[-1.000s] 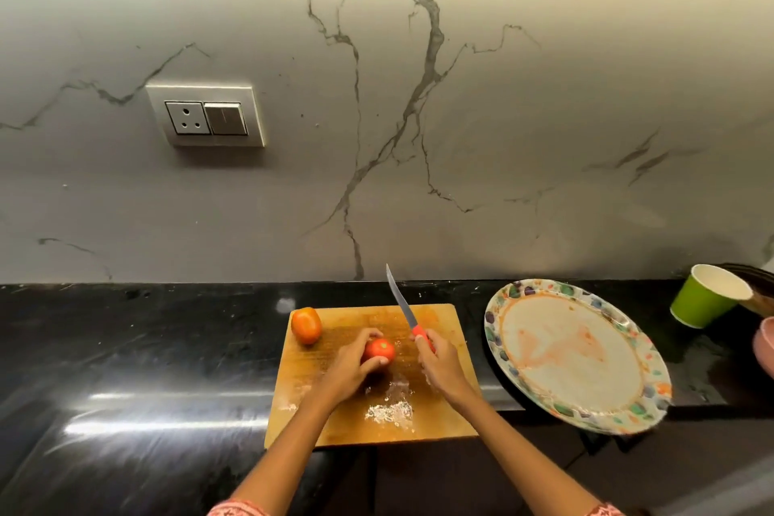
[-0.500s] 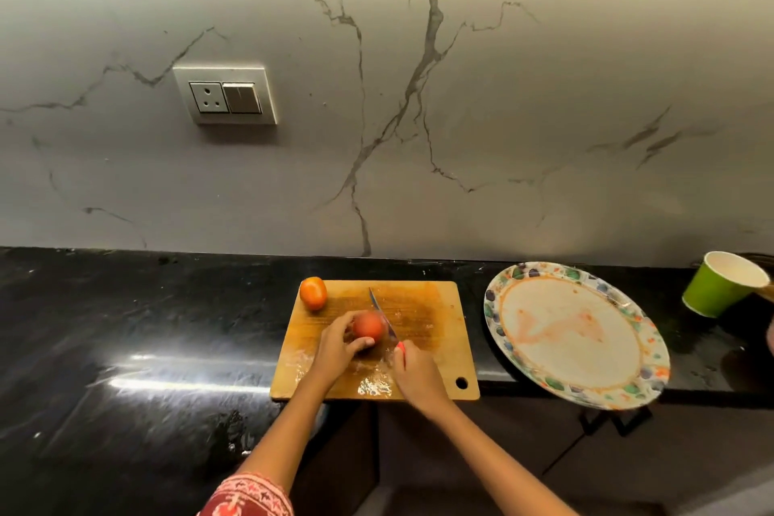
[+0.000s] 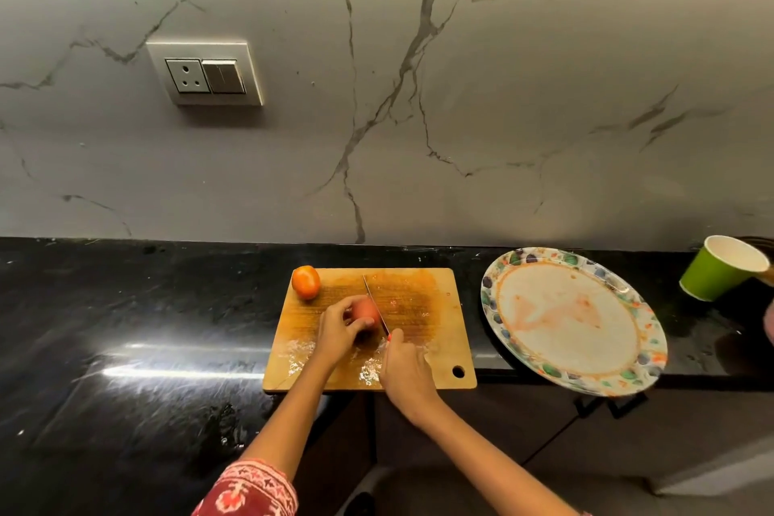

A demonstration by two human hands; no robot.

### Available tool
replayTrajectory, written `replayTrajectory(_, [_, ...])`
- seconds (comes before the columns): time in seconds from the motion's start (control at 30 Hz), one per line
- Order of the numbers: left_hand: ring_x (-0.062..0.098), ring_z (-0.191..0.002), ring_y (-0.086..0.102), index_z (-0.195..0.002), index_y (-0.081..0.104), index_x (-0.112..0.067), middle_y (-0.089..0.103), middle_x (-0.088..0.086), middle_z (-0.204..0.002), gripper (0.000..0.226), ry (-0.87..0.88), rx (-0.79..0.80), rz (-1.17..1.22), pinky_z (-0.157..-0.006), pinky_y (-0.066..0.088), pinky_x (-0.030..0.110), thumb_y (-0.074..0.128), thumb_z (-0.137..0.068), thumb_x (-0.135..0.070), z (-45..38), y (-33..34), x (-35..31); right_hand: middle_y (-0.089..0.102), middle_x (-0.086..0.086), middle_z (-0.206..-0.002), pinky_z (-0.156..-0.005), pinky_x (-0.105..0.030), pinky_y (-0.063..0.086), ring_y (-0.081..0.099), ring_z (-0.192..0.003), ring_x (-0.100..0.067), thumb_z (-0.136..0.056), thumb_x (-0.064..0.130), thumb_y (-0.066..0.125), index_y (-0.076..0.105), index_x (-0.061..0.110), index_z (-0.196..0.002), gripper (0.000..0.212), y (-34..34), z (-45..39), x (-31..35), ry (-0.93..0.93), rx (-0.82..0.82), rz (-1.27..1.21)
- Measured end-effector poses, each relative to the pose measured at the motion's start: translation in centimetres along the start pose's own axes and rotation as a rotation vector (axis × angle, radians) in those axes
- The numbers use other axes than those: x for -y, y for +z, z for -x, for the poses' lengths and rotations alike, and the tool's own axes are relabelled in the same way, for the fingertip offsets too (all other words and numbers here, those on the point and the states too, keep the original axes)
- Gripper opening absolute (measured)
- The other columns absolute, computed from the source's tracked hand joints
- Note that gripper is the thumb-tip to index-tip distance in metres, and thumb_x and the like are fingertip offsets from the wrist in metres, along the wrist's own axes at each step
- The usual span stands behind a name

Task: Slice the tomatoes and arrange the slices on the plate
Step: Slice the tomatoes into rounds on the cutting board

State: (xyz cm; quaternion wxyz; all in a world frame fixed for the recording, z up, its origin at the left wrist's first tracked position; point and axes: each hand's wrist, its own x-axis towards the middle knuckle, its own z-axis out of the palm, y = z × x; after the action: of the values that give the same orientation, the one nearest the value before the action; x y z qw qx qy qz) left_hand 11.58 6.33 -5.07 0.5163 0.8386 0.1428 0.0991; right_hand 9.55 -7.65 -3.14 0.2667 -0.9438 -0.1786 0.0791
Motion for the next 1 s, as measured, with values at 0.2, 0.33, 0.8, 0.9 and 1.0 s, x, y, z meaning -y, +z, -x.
replayTrajectory(0.2, [0.024, -0.114, 0.052, -0.116, 0.058, -0.010, 0.058, 0.010, -0.121, 0.040, 0.040, -0.015, -0.019, -0.086, 0.044, 0.023, 0.069, -0.078, -0.004, 0.2, 0.4, 0.1, 0.062, -0.011, -0.111, -0.076, -0.029, 0.047, 0.062, -0.101, -0.025, -0.098, 0.009, 0.038, 0.042, 0.009, -0.117, 0.020, 0.3, -0.7, 1.2, 0.030, -0.009, 0.061])
replayTrajectory(0.33, [0.021, -0.112, 0.053, -0.116, 0.059, -0.009, 0.059, 0.010, -0.119, 0.040, 0.050, -0.039, -0.050, -0.084, 0.043, 0.021, 0.070, -0.077, -0.005, 0.3, 0.7, 0.0, 0.062, -0.010, -0.113, -0.075, -0.027, 0.046, 0.062, -0.103, -0.024, -0.098, 0.012, 0.040, 0.040, 0.009, -0.121, 0.023, 0.5, -1.3, 1.4, 0.016, -0.052, 0.082])
replayTrajectory(0.8, [0.020, -0.110, 0.053, -0.114, 0.062, -0.011, 0.061, 0.009, -0.117, 0.040, 0.034, -0.089, -0.072, -0.084, 0.043, 0.022, 0.073, -0.075, -0.006, 0.3, 1.2, -0.1, 0.067, -0.007, -0.087, -0.057, -0.022, 0.047, 0.069, -0.075, -0.018, -0.095, 0.013, 0.052, 0.050, 0.009, -0.110, 0.016, 1.4, -1.2, 1.0, -0.001, -0.118, 0.185])
replayTrajectory(0.9, [0.021, -0.109, 0.055, -0.114, 0.062, -0.010, 0.062, 0.010, -0.116, 0.040, 0.031, -0.096, -0.076, -0.084, 0.044, 0.022, 0.074, -0.075, -0.008, 0.1, 1.1, -0.2, 0.061, 0.000, -0.056, -0.036, -0.017, 0.038, 0.061, -0.043, -0.011, -0.069, 0.015, 0.082, 0.058, 0.011, -0.086, 0.029, 1.7, -1.5, 0.9, -0.027, -0.195, 0.201])
replayTrajectory(1.0, [0.021, -0.112, 0.053, -0.114, 0.063, -0.014, 0.061, 0.007, -0.118, 0.041, 0.020, -0.096, -0.097, -0.085, 0.045, 0.025, 0.075, -0.074, -0.011, 0.0, 1.1, 0.0, 0.054, 0.001, -0.046, -0.030, -0.018, 0.034, 0.052, -0.031, -0.010, -0.055, 0.014, 0.090, 0.057, 0.011, -0.077, 0.040, 2.8, -1.1, -0.4, -0.052, -0.197, 0.236])
